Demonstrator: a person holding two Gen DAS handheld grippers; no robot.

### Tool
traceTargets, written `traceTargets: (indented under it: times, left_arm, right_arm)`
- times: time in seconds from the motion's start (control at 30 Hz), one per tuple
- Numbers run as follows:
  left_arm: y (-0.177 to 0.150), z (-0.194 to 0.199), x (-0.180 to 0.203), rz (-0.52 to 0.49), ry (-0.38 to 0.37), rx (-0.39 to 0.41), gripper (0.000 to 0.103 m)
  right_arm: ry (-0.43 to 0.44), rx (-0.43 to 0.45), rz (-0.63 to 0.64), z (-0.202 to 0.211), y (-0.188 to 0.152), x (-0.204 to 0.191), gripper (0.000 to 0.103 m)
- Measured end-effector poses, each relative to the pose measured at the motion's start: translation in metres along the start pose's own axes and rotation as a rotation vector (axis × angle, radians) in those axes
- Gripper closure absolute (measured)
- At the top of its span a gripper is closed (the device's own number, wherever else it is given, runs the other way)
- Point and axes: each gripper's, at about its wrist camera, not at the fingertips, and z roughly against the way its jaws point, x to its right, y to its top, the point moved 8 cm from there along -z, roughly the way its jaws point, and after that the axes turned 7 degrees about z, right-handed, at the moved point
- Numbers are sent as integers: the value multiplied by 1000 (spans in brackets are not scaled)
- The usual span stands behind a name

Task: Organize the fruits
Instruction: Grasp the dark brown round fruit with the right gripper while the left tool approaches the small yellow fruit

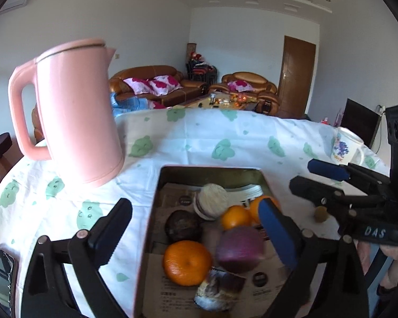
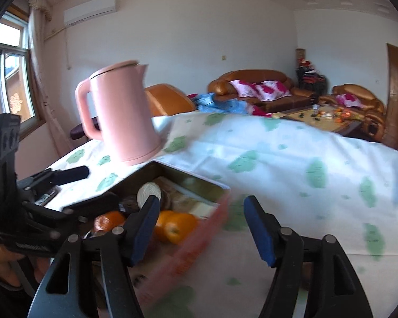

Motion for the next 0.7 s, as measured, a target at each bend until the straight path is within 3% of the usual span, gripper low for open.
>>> traceTargets:
  times: [0.3,0.47,0.7]
  left_arm:
    - [-10,-6,70,-65,-96,-19,3]
    - [-18,-14,105,-134,-97,-25,3]
    - [-17,-26,113,-126,-64,-27,3]
  right_arm:
    - [-249,-37,-140,45,-33,109,35]
    - [-231,-121,-183,29,-55,120,35]
    - [-179,-206,-188,7,-67,112,36]
